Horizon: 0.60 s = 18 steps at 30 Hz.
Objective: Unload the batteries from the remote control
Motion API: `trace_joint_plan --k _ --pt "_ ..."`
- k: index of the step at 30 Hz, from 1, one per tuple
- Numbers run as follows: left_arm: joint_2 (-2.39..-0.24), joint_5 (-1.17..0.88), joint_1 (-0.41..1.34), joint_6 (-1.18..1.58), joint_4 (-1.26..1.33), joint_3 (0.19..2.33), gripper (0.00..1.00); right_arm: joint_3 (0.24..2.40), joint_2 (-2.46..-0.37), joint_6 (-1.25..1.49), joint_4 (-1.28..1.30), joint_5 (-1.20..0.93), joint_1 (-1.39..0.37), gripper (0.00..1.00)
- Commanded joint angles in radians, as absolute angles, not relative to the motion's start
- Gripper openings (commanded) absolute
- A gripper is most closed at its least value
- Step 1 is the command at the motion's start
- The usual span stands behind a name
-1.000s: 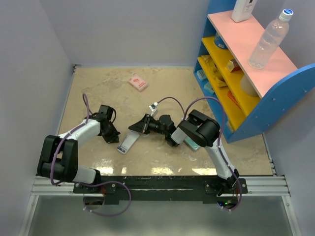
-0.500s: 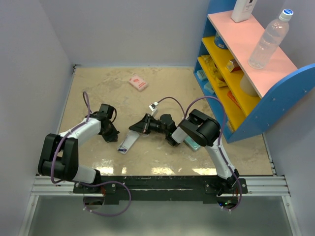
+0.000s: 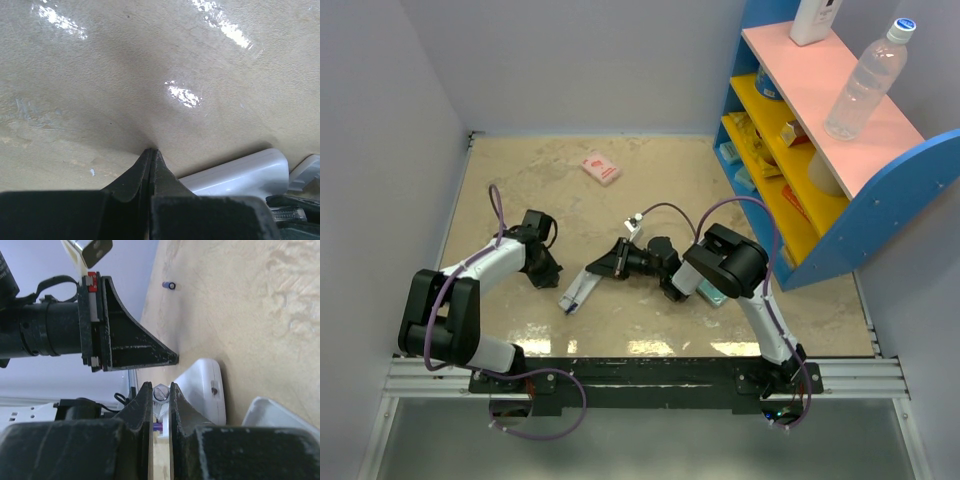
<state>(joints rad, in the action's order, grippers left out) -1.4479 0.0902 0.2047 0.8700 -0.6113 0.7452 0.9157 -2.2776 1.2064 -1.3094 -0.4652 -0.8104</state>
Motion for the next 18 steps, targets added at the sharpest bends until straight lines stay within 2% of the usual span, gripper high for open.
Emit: trace_joint_plan --k 1,18 --pt "-1.479 0.163 0.206 0.844 -0.614 0.749 0.0 0.876 -2.224 1.181 -1.46 -0.482 -0.807 0.0" --pt "-1.488 0.176 0.206 0.835 -0.615 0.758 0.0 0.759 -2.134 1.114 -1.443 -0.471 -0.799 0.0"
